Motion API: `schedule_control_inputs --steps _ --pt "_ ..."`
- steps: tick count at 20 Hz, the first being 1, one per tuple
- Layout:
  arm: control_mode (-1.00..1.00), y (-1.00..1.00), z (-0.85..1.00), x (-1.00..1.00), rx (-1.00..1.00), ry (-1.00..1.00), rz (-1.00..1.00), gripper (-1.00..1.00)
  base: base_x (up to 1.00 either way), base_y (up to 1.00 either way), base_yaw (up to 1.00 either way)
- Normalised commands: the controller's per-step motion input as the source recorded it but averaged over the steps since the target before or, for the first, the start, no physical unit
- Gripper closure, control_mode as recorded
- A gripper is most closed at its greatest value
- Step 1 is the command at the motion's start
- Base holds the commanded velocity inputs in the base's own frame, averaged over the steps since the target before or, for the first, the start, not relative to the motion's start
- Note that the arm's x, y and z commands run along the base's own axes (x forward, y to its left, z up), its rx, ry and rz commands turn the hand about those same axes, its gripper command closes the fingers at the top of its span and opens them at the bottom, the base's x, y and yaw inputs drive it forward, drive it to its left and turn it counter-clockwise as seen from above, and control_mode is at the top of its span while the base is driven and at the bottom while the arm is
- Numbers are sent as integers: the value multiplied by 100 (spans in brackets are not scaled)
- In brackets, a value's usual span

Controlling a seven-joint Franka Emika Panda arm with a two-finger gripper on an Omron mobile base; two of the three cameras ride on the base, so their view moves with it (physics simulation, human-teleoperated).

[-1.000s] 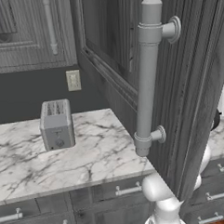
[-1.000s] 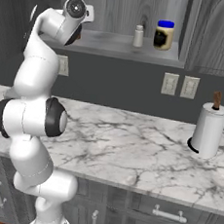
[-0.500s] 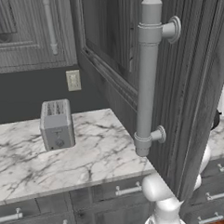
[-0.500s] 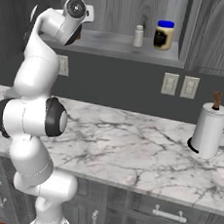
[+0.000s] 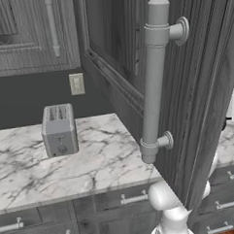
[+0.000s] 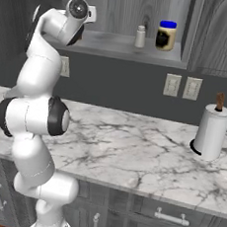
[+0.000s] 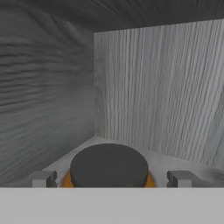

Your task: Collect the turmeric, mayonnaise, and shaker from the cabinet and place them next to the stove.

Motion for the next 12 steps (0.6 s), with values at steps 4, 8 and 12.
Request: schedule_control_inputs --steps 4,8,12 --pt "-100 0 0 14 0 3 0 -100 0 0 0" --pt "-100 11 0 11 -2 4 0 -100 0 0 0" --pt "-100 16 0 8 -3 5 0 -100 0 0 0"
